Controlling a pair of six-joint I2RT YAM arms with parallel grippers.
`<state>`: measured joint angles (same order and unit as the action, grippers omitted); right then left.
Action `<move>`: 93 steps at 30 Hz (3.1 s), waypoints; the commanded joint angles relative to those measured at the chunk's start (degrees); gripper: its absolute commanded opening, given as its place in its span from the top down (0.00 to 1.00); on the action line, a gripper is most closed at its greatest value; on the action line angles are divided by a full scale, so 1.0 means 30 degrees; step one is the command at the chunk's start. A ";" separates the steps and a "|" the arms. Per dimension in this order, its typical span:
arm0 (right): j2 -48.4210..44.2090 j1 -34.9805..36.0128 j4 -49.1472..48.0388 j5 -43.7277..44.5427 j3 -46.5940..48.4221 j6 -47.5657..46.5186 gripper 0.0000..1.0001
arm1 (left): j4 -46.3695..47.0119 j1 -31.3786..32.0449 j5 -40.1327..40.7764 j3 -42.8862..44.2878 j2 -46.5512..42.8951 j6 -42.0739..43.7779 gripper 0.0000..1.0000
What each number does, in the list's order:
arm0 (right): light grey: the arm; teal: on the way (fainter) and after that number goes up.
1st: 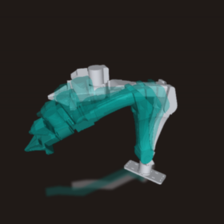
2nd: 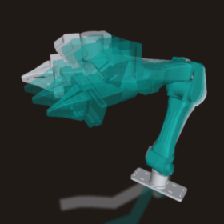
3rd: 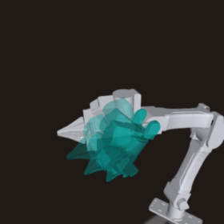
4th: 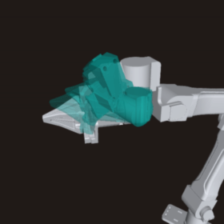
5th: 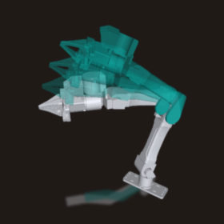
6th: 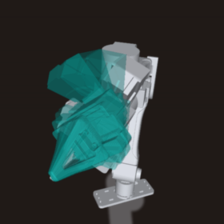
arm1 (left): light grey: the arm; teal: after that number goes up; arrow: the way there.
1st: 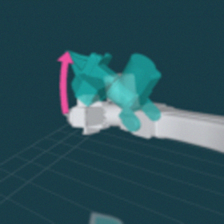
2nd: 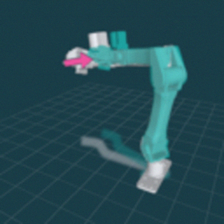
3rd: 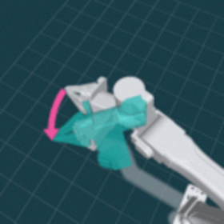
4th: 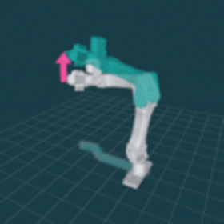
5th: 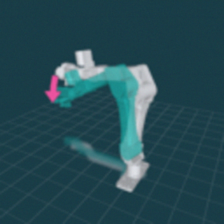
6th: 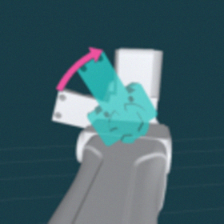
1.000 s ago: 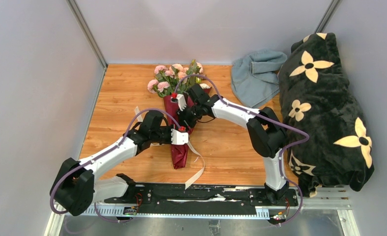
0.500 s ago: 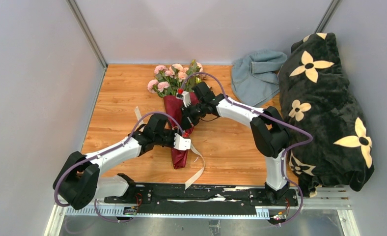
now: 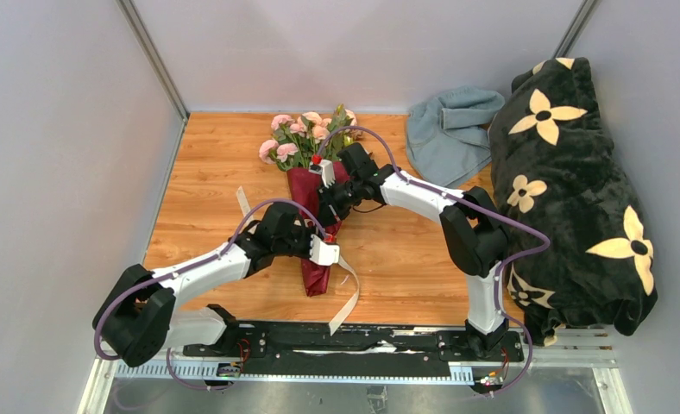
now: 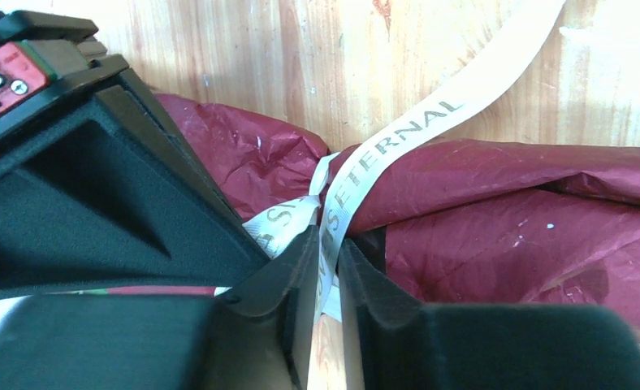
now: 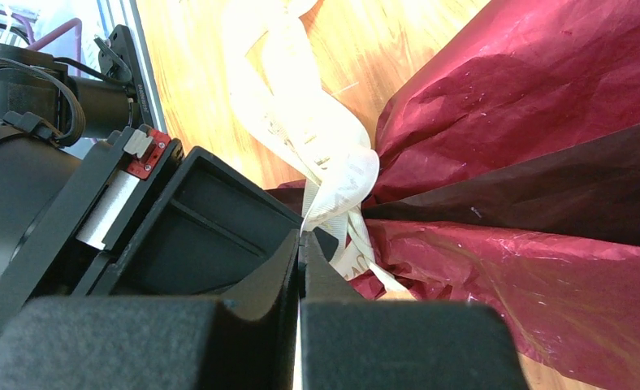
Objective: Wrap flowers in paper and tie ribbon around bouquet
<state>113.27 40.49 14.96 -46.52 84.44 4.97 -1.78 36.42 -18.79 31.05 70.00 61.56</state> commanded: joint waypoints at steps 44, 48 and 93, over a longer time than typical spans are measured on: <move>0.2063 -0.0877 0.0674 -0.0468 0.1255 -0.1542 0.87 | 0.1930 -0.0245 0.3761 -0.0540 -0.0140 -0.8134 1.00; 0.2569 -0.0169 0.1703 -0.1543 0.1649 -0.2864 0.88 | 0.1991 -0.0243 0.3598 -0.0643 -0.0115 -0.8107 1.00; 0.1872 -0.0108 -0.8598 -0.3681 -0.2285 0.3538 0.61 | 0.2320 -0.2210 0.1582 -0.1028 -0.0283 -0.7748 0.99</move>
<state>120.33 39.77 -8.12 -58.63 78.24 13.74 4.82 30.26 -10.39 27.73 69.19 37.34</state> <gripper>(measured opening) 0.374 0.006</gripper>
